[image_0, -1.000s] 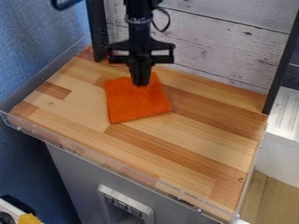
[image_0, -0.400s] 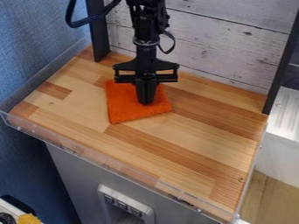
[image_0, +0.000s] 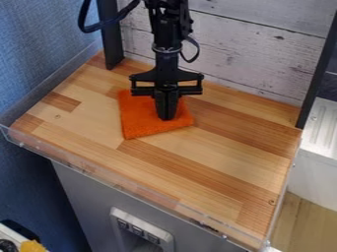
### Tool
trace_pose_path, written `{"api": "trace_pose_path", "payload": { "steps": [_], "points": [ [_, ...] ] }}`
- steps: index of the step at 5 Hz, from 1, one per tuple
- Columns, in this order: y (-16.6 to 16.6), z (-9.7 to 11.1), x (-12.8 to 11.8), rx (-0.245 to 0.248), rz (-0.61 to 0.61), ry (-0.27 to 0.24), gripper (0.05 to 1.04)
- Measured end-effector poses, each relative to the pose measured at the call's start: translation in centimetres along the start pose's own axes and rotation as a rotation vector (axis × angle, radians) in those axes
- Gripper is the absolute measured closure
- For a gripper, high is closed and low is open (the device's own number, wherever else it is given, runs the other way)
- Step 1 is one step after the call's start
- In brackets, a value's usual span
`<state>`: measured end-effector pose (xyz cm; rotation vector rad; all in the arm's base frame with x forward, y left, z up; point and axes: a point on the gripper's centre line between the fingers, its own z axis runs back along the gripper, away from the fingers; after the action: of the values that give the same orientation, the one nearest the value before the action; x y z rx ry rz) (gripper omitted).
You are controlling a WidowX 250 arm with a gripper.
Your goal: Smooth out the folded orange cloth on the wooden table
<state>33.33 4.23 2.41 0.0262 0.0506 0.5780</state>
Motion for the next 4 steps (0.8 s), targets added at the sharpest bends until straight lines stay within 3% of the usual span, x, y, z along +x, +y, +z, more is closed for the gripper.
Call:
{"api": "trace_pose_path", "payload": {
  "steps": [4],
  "points": [
    [1.2,-0.9,0.4,-0.083,-0.003,0.006,1.021]
  ]
}}
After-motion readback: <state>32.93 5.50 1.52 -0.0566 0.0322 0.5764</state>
